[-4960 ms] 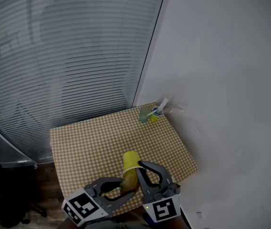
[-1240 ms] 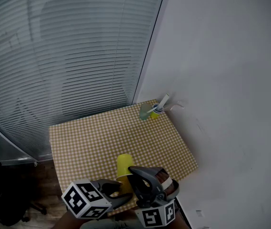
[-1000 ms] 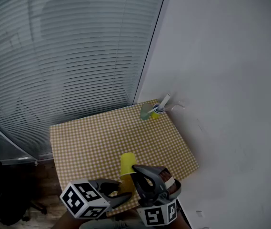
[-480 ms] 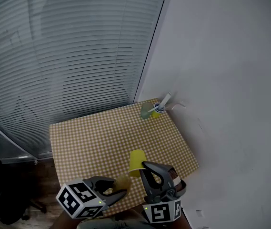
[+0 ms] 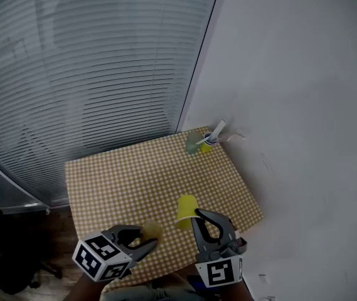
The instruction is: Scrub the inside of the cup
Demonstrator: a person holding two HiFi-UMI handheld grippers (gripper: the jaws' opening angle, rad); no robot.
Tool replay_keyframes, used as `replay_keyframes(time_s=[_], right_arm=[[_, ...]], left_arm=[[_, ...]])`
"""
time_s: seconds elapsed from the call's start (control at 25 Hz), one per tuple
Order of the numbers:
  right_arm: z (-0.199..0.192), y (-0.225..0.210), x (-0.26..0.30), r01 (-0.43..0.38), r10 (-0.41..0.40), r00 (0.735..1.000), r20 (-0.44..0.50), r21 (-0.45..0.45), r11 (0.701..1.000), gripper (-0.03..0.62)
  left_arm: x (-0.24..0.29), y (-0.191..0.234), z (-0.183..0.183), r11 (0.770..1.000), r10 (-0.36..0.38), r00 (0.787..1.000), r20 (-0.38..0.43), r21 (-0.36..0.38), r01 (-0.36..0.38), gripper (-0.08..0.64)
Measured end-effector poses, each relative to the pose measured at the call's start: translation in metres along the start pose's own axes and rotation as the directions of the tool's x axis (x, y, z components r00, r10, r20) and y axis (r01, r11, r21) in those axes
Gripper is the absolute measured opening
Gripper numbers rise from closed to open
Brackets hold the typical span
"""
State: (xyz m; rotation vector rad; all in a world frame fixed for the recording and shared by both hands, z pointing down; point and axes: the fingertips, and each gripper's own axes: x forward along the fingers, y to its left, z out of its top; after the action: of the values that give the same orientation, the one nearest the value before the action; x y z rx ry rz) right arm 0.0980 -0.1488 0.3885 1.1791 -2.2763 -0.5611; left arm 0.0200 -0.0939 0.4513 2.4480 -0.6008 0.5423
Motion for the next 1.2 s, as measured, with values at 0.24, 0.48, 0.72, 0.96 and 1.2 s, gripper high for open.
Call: replay_keyframes(time_s=[0.24, 0.48, 0.72, 0.96, 1.2], right_arm=[[-0.013, 0.001, 0.002, -0.011, 0.012, 1.0, -0.024, 0.054, 0.998, 0.026], [-0.025, 0.0, 0.002, -0.02, 0.024, 0.999, -0.041, 0.111, 0.994, 0.026], [-0.029, 0.005, 0.003, -0.032, 0.037, 0.999, -0.03, 0.165, 0.986, 0.026], [-0.037, 0.004, 0.003, -0.026, 0.03, 0.999, -0.012, 0.242, 0.97, 0.026], [-0.046, 0.007, 0.004, -0.031, 0.037, 0.999, -0.014, 0.319, 0.947, 0.026]], left_arm=[[-0.002, 0.018, 0.001, 0.999, 0.049, 0.994, 0.095, 0.005, -0.049, 0.135], [-0.009, 0.027, 0.01, 0.996, 0.077, 0.971, 0.225, 0.026, -0.085, 0.135], [-0.018, 0.035, 0.013, 0.986, 0.118, 0.945, 0.306, 0.074, -0.147, 0.135], [-0.022, 0.038, 0.013, 0.977, 0.139, 0.929, 0.342, 0.107, -0.186, 0.135], [-0.023, 0.03, 0.019, 0.941, 0.139, 0.915, 0.379, 0.237, -0.241, 0.135]])
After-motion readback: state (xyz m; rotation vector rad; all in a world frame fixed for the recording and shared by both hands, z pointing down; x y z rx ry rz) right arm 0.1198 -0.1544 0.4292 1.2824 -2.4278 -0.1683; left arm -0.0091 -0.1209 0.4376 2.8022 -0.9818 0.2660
